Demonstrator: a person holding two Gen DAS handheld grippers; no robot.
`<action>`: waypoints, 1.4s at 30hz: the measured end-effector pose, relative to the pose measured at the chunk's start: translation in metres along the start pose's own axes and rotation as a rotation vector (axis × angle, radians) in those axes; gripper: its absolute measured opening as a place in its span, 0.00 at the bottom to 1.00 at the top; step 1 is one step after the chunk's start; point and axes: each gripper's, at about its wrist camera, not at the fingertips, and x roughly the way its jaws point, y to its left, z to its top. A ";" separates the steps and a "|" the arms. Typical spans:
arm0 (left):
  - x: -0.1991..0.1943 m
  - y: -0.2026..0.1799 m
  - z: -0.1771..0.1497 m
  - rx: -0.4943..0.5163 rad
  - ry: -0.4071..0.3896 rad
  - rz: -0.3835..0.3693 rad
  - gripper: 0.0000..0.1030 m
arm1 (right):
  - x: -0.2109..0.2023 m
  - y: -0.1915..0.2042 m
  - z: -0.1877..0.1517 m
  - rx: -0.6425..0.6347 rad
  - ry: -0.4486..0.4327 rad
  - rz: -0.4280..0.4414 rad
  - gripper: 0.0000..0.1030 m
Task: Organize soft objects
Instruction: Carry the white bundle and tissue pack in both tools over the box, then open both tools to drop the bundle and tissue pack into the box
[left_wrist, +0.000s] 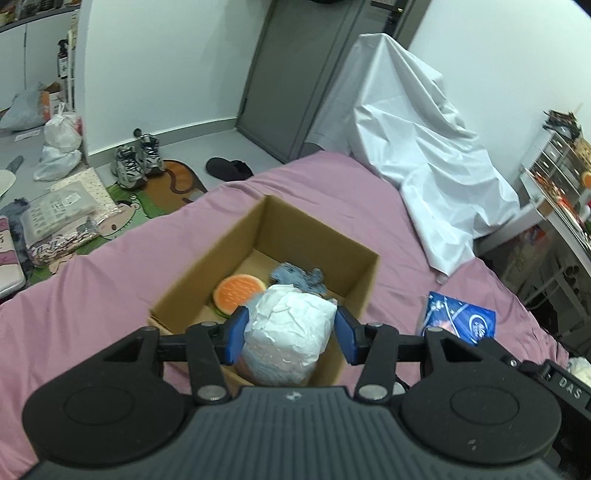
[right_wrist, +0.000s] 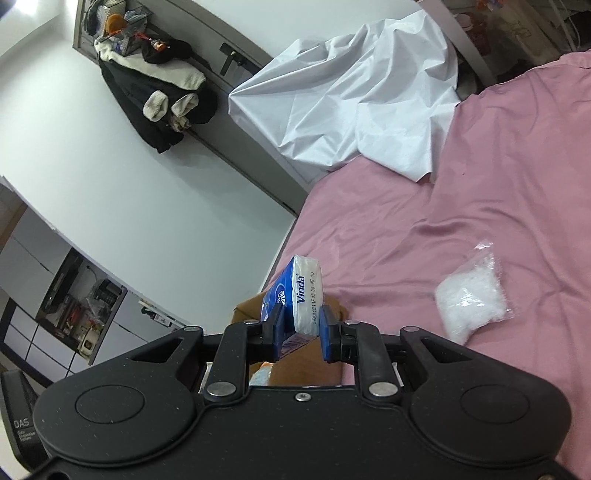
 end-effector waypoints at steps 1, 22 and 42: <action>0.001 0.003 0.001 -0.006 0.001 0.004 0.48 | 0.001 0.001 -0.001 0.001 0.001 0.005 0.19; 0.034 0.045 0.012 -0.039 0.034 0.072 0.59 | 0.054 0.029 -0.022 0.055 0.039 0.023 0.19; 0.032 0.038 0.007 -0.004 0.016 0.082 0.72 | 0.035 0.039 -0.022 0.017 0.031 -0.033 0.74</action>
